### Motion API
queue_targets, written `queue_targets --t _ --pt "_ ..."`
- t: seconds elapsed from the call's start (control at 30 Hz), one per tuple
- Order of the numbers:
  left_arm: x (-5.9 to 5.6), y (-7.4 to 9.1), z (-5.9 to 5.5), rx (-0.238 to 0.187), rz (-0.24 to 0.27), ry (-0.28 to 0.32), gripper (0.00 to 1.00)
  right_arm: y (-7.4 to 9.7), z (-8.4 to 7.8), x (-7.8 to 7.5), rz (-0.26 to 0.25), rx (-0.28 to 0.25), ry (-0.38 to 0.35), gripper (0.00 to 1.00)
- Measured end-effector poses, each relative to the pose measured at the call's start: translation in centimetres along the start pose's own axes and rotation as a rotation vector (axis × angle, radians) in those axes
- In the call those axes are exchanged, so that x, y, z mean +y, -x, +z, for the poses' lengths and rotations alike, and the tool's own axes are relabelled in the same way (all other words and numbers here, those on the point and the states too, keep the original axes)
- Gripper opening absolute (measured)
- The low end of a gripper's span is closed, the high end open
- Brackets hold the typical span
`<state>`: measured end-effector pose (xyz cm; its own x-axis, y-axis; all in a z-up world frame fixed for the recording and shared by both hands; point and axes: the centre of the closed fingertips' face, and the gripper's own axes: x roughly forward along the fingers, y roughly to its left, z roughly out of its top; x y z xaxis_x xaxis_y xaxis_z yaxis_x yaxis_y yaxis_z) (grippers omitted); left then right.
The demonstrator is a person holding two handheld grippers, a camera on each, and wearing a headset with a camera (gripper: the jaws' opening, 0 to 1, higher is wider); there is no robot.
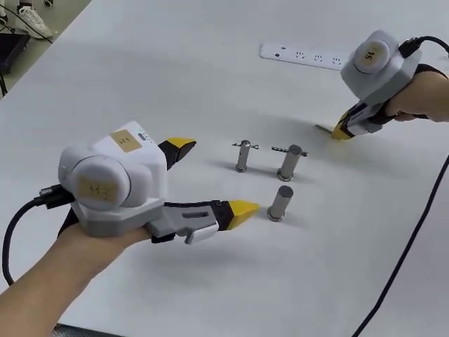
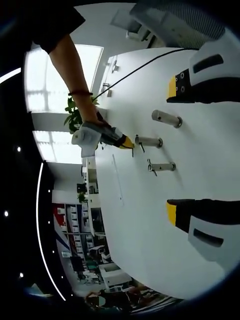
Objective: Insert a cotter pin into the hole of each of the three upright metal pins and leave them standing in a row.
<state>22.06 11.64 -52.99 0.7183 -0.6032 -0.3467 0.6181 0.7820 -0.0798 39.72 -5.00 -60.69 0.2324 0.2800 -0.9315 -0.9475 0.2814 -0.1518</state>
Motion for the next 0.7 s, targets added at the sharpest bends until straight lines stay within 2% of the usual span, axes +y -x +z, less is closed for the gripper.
queue_targets --t 0.1,0.2,0.27,0.3,0.4,0.53,0.63,0.7 --pt "0.3 0.2 0.3 -0.013 0.009 0.001 0.74 0.3 0.1 0.4 0.013 -0.020 0.026 0.00" --pt "0.6 0.4 0.6 -0.025 0.009 0.032 0.73 0.9 0.3 1.0 0.005 -0.034 0.048 0.00" --pt "0.6 0.4 0.6 -0.026 0.010 0.033 0.71 1.4 0.6 1.2 -0.001 -0.057 0.054 0.00" --pt "0.6 0.4 0.7 -0.026 0.011 0.030 0.70 1.2 0.7 0.8 -0.001 -0.066 0.056 0.00" --pt "0.6 0.4 0.9 -0.024 0.014 0.026 0.68 2.0 1.2 1.3 -0.009 -0.092 0.083 0.00" --pt "0.3 0.2 1.5 -0.036 0.003 0.029 0.65 3.2 2.0 2.0 -0.018 -0.125 0.113 0.00" --pt "-0.1 0.0 1.8 -0.031 -0.007 0.012 0.62 4.4 2.6 3.0 -0.023 -0.149 0.142 0.00" --pt "-0.3 -0.1 2.0 -0.030 -0.015 0.002 0.61 5.1 3.2 3.2 -0.026 -0.168 0.147 0.00"
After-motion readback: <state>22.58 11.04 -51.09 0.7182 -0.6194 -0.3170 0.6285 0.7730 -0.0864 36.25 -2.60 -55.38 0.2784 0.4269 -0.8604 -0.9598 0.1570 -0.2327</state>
